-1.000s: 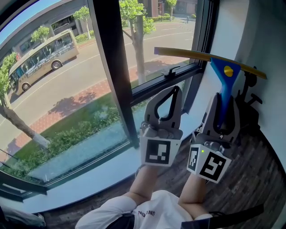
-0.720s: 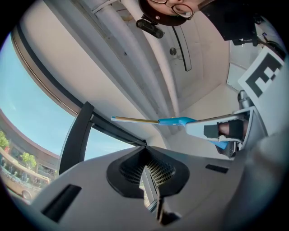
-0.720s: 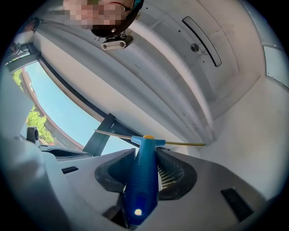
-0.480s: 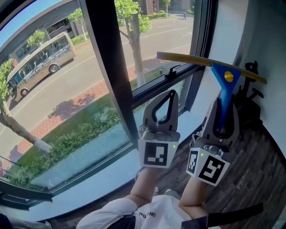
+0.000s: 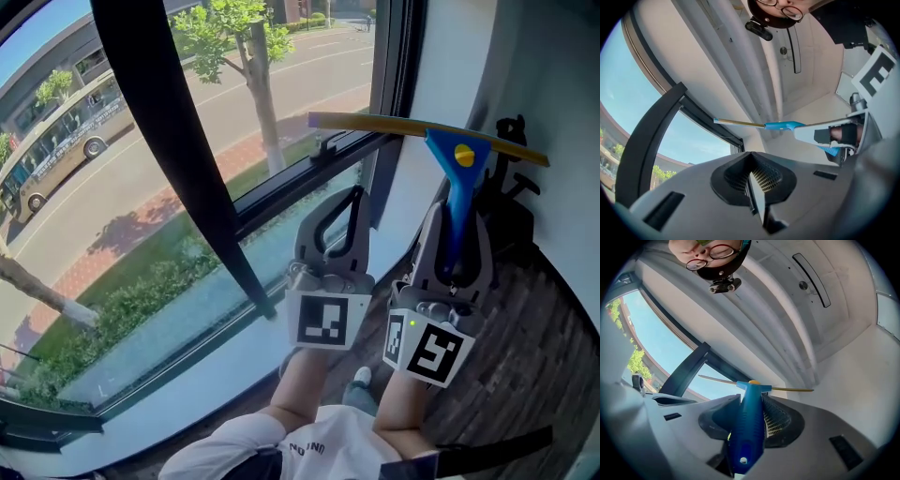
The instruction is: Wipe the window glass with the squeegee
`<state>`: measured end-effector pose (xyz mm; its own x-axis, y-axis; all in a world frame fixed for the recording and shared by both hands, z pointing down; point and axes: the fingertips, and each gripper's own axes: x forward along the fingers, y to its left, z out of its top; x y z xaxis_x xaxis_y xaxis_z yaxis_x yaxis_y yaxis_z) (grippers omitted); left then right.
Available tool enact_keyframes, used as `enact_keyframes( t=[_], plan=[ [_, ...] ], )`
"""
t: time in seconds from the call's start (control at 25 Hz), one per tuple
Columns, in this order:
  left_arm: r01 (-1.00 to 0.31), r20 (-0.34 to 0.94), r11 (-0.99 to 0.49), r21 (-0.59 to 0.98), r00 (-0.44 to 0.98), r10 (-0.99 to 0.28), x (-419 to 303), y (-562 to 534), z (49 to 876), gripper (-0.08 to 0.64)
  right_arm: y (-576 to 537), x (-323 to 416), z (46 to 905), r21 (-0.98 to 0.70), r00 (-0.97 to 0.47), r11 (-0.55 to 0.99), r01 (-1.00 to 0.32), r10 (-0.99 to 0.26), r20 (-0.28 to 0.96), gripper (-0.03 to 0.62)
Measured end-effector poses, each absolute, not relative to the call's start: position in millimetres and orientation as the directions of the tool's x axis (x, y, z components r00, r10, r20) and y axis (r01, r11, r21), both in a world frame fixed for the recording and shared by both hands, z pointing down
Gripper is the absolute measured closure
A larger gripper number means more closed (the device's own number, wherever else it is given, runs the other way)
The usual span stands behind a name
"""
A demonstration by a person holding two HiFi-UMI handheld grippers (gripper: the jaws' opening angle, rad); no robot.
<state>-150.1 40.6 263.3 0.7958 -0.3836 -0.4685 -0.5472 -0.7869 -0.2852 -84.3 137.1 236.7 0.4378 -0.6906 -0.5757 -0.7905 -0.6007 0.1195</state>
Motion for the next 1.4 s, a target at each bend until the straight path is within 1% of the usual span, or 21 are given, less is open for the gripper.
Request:
enact_keyframes(
  t=[0.2,0.32,0.44,0.56,0.76,0.96,1.16,1.4],
  plan=[
    [-0.542,-0.455,-0.783,-0.306,0.806,-0.380,-78,42,263,0.561,134,-18,230,0.127,0.422,-0.591,-0.796,-0.694,-0.583,0.443],
    [-0.552,-0.447,-0.773,-0.312,0.803,-0.393,-41,42,267,0.561,132,13,231,0.159,0.400,-0.579,-0.800,-0.711,-0.579,0.443],
    [-0.565,-0.445,-0.765,-0.308,0.797,-0.409,-12,43,272,0.561,128,35,234,0.170,0.376,-0.557,-0.813,-0.726,-0.576,0.443],
    [-0.562,-0.431,-0.761,-0.323,0.804,-0.410,9,38,274,0.561,117,54,235,0.142,0.367,-0.528,-0.837,-0.735,-0.570,0.443],
    [-0.602,-0.421,-0.725,-0.334,0.784,-0.457,22,0,278,0.561,82,76,239,0.118,0.339,-0.482,-0.868,-0.750,-0.567,0.443],
    [-0.637,-0.430,-0.687,-0.349,0.760,-0.487,34,-60,276,0.561,19,93,238,0.104,0.301,-0.432,-0.896,-0.762,-0.573,0.443],
    [-0.696,-0.451,-0.630,-0.345,0.712,-0.538,41,-128,265,0.561,-49,107,221,0.113,0.228,-0.367,-0.923,-0.760,-0.609,0.443],
    [-0.752,-0.446,-0.580,-0.314,0.656,-0.609,22,-166,246,0.561,-89,102,202,0.068,0.162,-0.253,-0.965,-0.779,-0.606,0.443]
  ],
)
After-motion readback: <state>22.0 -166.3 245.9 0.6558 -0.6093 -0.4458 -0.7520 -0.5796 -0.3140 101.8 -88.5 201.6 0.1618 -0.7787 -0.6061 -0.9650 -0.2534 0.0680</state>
